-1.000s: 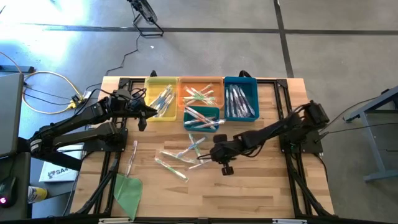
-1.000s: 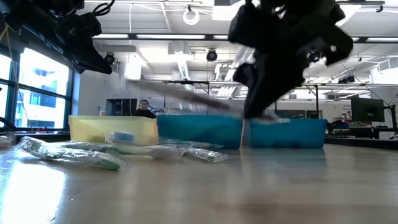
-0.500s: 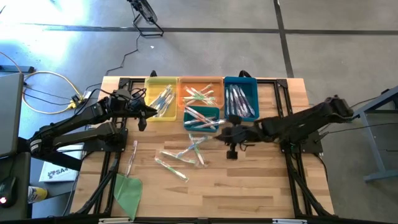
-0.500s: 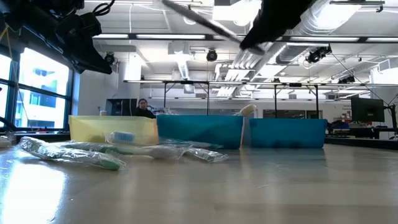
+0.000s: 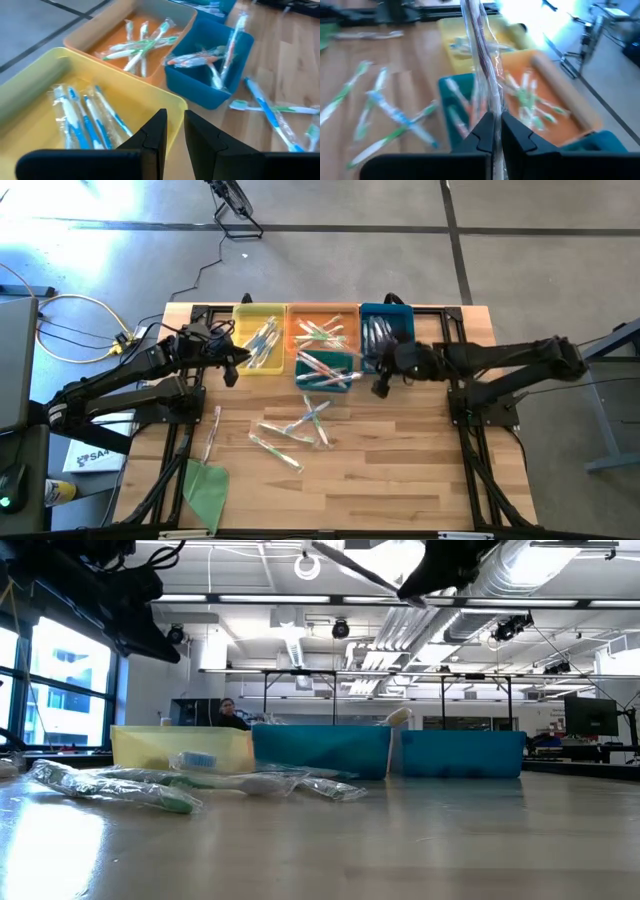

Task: Pick & Place Toothbrushes
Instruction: Put the purple toothbrush into the blue bin

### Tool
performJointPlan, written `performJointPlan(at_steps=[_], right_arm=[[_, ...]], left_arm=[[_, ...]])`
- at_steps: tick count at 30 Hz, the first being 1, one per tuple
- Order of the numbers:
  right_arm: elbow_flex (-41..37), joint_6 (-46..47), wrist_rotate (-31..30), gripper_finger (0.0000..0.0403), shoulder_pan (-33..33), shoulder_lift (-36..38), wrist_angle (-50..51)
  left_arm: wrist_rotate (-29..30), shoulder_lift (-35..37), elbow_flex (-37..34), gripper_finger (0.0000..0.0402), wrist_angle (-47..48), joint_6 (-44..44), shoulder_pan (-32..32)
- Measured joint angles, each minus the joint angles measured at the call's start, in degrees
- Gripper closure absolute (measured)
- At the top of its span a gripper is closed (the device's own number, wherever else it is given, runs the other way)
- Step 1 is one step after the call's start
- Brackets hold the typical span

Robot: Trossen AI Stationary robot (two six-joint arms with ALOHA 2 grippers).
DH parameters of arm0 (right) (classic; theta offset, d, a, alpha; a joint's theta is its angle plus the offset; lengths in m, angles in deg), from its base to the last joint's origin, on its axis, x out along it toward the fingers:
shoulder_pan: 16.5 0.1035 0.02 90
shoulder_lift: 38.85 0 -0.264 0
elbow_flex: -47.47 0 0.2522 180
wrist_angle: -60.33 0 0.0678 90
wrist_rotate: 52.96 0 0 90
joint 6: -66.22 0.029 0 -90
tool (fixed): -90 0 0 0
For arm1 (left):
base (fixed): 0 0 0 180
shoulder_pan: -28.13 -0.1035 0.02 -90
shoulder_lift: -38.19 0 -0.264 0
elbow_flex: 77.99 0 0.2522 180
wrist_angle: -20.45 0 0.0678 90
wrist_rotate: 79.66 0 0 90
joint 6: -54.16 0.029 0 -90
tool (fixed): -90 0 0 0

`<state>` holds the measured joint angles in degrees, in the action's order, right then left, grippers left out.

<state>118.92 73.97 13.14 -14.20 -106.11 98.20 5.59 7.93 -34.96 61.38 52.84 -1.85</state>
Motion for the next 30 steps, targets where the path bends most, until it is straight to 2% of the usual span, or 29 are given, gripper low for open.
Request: performJointPlan(at_steps=[5,15,20,30], right_arm=[[0.0,0.32,0.33,0.0395,-6.46,0.0,1.03],[-1.07,11.8,2.67,0.0394,-18.24,-0.52,7.84],[-3.04,15.86,3.1,0.0394,-21.03,-0.57,8.57],[-6.79,22.72,2.78,0.0394,-22.0,-0.57,8.28]], left_arm=[[2.87,0.0,0.0,0.0337,0.0,0.01,0.01],[10.75,0.0,0.0,0.0337,-0.09,-0.4,0.0],[14.3,0.0,0.0,0.0337,-0.07,-0.4,0.0],[23.76,0.0,0.0,0.0337,-0.06,-0.41,-0.01]])
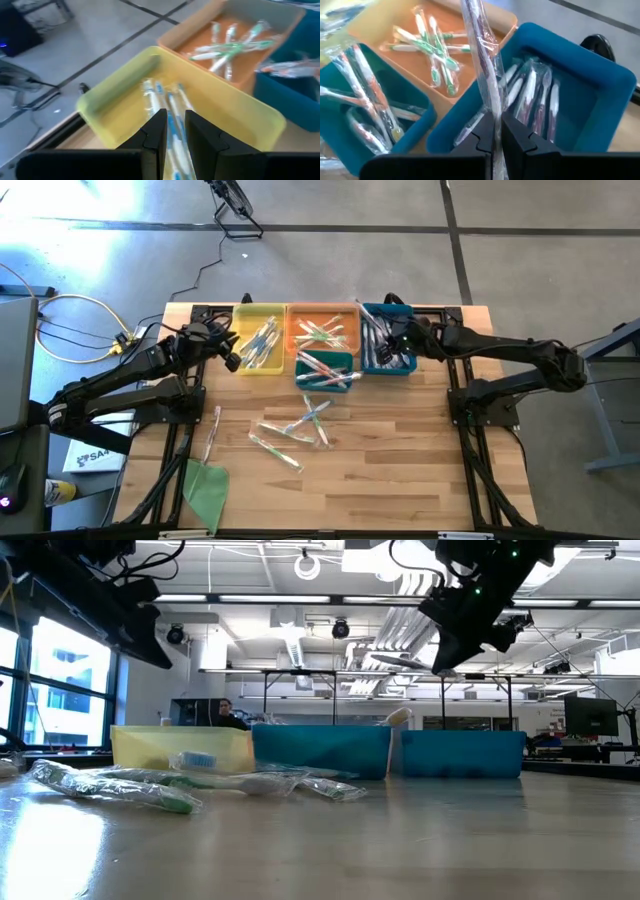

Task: Pick & Place Toothbrushes
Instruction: Put the purple toothbrush into the blue bin

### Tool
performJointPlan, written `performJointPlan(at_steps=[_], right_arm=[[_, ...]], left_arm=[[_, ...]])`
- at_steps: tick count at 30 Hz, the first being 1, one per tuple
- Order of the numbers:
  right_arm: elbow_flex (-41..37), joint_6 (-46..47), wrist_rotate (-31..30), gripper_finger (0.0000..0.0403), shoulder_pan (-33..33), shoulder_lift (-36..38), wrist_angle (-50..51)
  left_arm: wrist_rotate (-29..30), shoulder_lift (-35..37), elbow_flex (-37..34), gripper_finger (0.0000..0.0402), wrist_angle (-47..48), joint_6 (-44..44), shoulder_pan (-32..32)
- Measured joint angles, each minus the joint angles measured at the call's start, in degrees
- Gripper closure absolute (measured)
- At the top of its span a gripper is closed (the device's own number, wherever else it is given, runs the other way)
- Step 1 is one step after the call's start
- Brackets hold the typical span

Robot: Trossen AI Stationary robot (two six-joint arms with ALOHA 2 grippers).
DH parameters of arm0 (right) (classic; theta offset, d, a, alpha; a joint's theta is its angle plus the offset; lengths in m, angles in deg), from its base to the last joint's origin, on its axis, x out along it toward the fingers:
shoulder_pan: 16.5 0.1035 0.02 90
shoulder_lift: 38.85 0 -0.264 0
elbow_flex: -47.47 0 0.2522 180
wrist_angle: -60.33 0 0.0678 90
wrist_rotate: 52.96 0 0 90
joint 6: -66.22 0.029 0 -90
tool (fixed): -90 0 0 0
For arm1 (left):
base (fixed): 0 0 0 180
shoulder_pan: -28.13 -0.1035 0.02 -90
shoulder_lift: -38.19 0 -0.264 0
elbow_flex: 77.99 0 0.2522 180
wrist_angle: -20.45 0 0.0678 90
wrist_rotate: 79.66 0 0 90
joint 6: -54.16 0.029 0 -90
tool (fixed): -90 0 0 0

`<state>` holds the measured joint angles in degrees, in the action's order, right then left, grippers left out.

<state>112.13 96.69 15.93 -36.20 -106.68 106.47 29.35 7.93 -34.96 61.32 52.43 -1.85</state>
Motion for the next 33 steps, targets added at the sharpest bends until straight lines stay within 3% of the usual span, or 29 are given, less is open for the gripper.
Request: performJointPlan(at_steps=[10,20,33], right_arm=[[-0.43,2.97,-4.5,0.0394,-0.44,0.0,-1.82],[-0.4,2.9,-4.25,0.0394,-5.35,-1.88,-2.43],[-0.38,4.49,-0.83,0.0394,-7.75,-12.42,-1.99]], left_arm=[[8.34,0.0,0.0,0.0337,0.0,0.37,-0.01],[8.54,0.0,0.0,0.0337,0.01,1.6,-0.01],[8.63,0.0,0.0,0.0337,0.01,1.65,-0.01]])
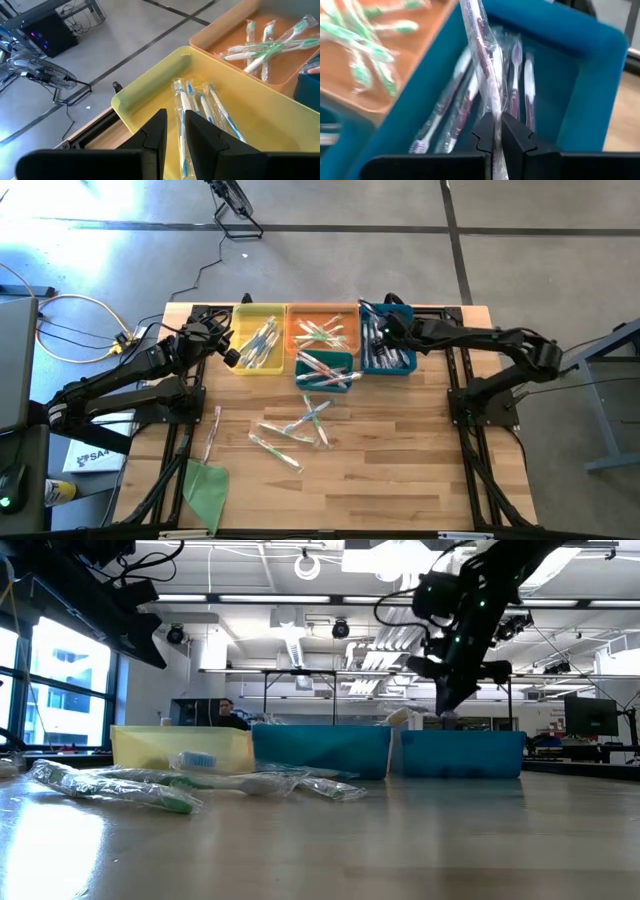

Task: Pick & Place Toothbrushes
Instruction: Put the purple toothbrush into the blue bin, then put the blue toothbrush into the yellow bin

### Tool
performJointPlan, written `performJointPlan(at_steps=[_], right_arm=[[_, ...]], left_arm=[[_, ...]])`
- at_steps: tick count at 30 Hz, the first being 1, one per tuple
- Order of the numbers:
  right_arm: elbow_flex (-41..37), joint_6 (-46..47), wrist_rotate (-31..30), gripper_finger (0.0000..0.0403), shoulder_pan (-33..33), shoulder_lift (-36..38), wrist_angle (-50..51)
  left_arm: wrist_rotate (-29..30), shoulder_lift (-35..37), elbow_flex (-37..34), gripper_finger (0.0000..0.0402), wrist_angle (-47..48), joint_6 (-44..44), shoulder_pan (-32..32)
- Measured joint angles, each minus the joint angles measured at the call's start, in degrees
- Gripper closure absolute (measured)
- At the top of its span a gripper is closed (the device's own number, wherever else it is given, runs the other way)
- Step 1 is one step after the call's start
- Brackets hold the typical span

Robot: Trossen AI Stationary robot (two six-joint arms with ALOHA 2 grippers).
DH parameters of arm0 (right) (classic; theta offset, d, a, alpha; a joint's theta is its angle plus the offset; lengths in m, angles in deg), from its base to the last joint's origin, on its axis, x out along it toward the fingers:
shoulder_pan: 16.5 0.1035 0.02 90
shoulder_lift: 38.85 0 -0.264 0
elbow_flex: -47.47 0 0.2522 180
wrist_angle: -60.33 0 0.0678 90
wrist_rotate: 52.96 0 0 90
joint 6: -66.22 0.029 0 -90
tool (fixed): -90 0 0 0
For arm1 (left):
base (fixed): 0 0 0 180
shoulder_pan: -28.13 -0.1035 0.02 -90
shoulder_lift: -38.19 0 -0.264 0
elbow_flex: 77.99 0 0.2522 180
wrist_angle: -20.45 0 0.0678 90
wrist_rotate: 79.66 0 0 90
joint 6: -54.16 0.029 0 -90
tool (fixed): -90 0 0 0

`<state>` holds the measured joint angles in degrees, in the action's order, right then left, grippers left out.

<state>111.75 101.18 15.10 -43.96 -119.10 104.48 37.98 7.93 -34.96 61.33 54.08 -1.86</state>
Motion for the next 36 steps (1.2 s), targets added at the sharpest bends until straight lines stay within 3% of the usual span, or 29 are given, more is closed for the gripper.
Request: performJointPlan(at_steps=[13,20,36], right_arm=[[0.02,5.8,1.46,0.0394,-0.84,-3.49,10.4],[0.02,5.82,1.49,0.0391,-0.84,-3.49,10.15],[0.02,5.46,0.97,0.0286,-0.79,-3.49,9.93]], left_arm=[[0.08,0.0,0.0,0.0337,0.04,0.09,0.02],[0.08,0.0,0.0,0.0337,0.04,0.07,0.01],[-0.29,0.01,0.0,0.0337,0.0,-0.15,0.01]])
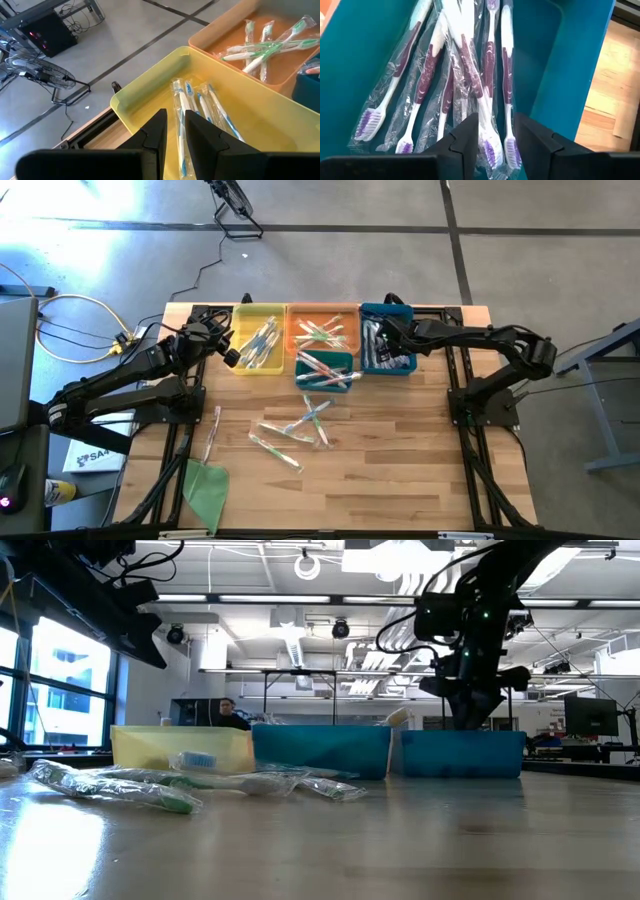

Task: Pick & Place Toothbrushes
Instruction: Put the blue toothbrush into the yellow bin

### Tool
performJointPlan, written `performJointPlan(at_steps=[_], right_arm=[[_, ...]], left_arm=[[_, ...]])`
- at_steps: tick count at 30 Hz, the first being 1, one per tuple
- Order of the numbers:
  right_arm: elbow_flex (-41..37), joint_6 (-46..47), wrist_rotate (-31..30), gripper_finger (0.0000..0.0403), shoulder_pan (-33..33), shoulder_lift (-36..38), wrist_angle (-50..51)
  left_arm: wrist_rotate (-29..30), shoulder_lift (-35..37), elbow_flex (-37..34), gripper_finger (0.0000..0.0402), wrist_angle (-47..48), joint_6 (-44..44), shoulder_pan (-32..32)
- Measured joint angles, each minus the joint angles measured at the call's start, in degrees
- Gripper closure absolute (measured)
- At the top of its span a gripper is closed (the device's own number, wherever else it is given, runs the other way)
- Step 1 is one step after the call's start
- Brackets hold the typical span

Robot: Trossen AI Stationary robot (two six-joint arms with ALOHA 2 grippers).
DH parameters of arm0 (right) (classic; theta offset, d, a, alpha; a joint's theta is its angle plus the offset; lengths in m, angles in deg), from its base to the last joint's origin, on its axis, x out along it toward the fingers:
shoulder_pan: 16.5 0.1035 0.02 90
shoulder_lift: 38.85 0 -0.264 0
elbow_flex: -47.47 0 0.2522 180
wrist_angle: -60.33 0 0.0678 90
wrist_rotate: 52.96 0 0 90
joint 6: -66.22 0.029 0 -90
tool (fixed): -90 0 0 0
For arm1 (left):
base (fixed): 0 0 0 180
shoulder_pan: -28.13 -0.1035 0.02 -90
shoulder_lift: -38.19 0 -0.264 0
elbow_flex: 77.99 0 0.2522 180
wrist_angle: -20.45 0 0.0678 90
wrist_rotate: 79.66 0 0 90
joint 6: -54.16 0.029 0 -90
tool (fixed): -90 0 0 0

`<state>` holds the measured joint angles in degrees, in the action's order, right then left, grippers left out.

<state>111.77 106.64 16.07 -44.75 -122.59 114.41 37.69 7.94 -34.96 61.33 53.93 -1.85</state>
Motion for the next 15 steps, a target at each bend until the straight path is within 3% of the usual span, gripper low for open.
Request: performJointPlan(at_steps=[10,15], right_arm=[[0.0,-0.12,0.14,0.0295,0.0,0.02,-0.47],[0.0,-1.44,3.55,0.0301,0.03,0.02,-0.51]], left_arm=[[-0.04,-0.01,0.0,0.0337,0.0,-0.02,0.01],[-0.04,-0.01,0.0,0.0337,0.0,-0.02,0.0]])
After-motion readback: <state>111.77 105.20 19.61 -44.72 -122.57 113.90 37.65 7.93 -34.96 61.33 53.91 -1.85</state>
